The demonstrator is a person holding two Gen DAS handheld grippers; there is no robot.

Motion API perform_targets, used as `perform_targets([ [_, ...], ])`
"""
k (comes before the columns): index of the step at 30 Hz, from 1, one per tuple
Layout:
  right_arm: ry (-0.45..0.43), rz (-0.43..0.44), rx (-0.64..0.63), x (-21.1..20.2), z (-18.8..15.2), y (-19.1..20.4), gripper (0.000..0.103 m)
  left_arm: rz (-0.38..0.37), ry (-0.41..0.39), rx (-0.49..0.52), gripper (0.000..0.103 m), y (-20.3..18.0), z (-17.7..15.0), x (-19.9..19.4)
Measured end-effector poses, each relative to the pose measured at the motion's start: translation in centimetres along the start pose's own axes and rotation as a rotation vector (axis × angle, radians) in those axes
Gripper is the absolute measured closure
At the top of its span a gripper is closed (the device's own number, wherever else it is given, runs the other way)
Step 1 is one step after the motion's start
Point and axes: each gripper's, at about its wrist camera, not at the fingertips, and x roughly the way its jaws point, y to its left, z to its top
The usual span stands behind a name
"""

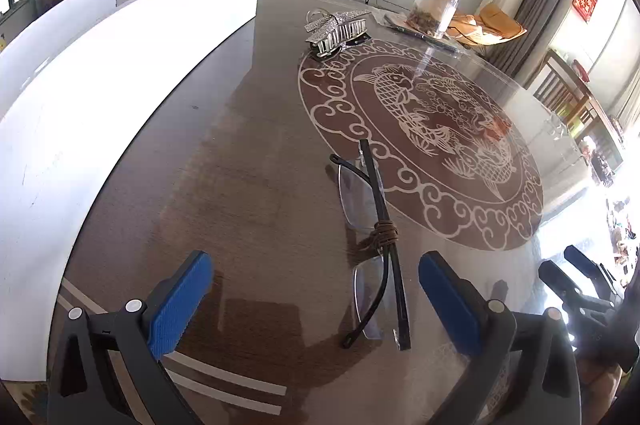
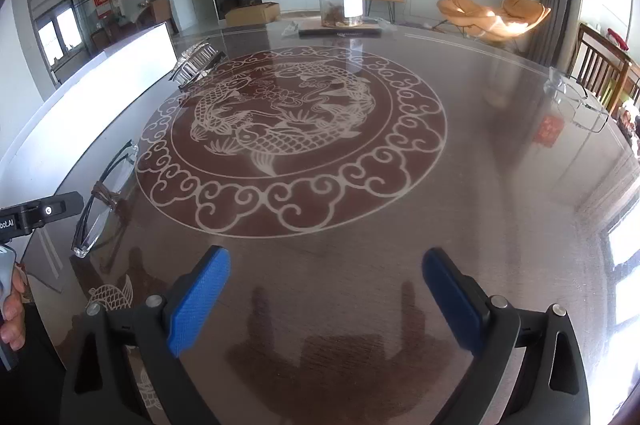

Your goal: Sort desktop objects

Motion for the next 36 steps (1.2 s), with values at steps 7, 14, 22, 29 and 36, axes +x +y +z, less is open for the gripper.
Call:
perform_targets([
  [7,0.019,0.009,0.008,1.6,-0.9,1.0,0.006,0.064,-0.015,-0.118,0.0,2.8,-0.1,1.3],
  [14,0.035,-0.023,-0.01,2.1,-1.1,1.4,0.004,0.146,-0.003,-0.058,0.0,1.5,-0.4,1.9],
  [22,0.049,-0.039,-0.03,2.5,-1.2,1.9,0.0,0.177,0.009,-0.034,0.0,1.3,-0.4,2.2],
  [29,0.057,-0.053,-0.042,2.6,-1.1,2.2,0.0,0.21,0.02,-0.006,0.0,0.8,-0.5,2.5],
  [36,0.058,-0.055,-0.043,2.7,-1.1,2.2,0.0,0.213,0.023,-0.003,0.0,0.7,-0.4,2.6],
])
